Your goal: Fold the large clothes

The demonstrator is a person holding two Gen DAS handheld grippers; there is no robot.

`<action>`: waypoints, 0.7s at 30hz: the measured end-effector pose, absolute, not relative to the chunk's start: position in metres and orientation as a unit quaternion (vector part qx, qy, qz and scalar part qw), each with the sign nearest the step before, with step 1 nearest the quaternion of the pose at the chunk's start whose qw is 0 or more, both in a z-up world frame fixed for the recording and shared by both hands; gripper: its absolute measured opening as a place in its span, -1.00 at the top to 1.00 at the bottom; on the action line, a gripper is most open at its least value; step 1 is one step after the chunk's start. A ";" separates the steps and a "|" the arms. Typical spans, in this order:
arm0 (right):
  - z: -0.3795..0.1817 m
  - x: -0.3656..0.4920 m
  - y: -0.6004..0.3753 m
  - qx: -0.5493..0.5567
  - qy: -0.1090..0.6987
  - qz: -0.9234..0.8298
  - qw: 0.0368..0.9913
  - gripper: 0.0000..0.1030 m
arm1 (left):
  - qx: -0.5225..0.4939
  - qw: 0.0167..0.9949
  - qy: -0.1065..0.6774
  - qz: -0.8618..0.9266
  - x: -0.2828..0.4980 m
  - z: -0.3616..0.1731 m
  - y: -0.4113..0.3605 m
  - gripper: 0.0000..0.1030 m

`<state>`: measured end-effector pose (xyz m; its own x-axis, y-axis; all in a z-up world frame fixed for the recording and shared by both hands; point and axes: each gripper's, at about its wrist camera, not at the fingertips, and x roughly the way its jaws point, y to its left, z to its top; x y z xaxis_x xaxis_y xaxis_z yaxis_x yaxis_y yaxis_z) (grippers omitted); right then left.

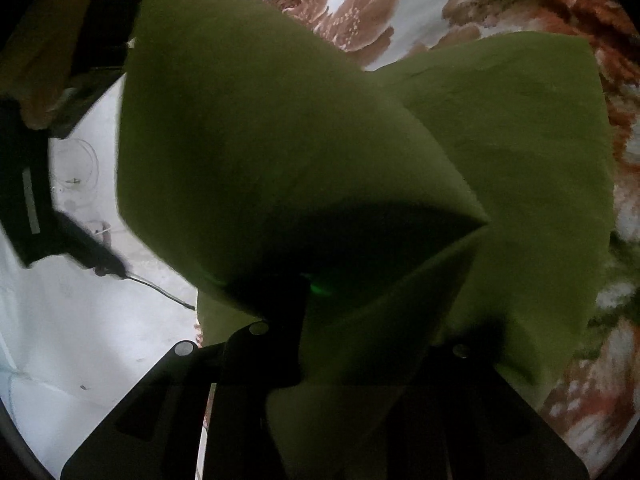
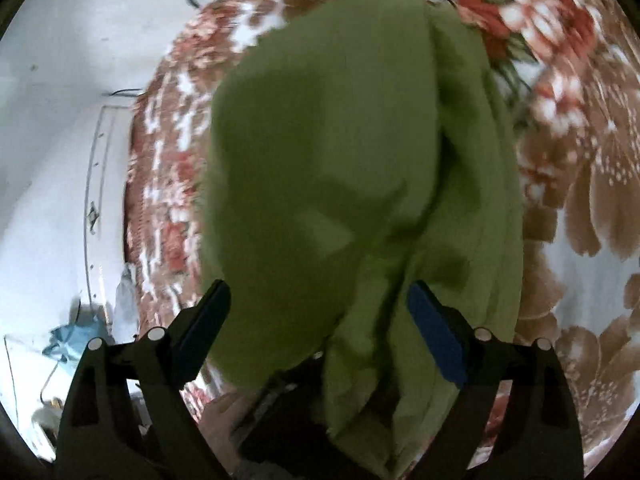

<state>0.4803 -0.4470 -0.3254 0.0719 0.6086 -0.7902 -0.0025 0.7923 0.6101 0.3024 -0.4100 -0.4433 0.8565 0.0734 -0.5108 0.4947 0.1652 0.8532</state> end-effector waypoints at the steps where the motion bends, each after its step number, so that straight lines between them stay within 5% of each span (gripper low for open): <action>1: -0.324 0.479 -0.443 0.233 0.647 0.231 0.688 -0.75 | 0.630 0.729 0.225 -0.146 0.303 -0.445 -0.414 0.69; 10: -0.370 0.484 -0.415 0.178 0.716 0.207 0.643 -0.64 | 0.640 0.721 0.215 -0.158 0.306 -0.440 -0.409 0.69; 12: -0.379 0.480 -0.415 0.158 0.725 0.203 0.639 0.13 | 0.642 0.719 0.214 -0.160 0.306 -0.440 -0.408 0.69; 15: -0.385 0.476 -0.423 0.151 0.724 0.200 0.643 0.74 | 0.641 0.720 0.214 -0.160 0.305 -0.436 -0.405 0.59; 17: -0.379 0.475 -0.431 0.164 0.716 0.207 0.646 0.86 | 0.613 0.740 0.218 -0.172 0.299 -0.417 -0.399 0.12; 18: -0.372 0.474 -0.436 0.166 0.707 0.209 0.654 0.88 | 0.599 0.750 0.218 -0.177 0.293 -0.407 -0.398 -0.36; 21: -0.355 0.473 -0.446 0.171 0.691 0.219 0.668 0.88 | 0.546 0.776 0.245 -0.199 0.276 -0.368 -0.373 -0.49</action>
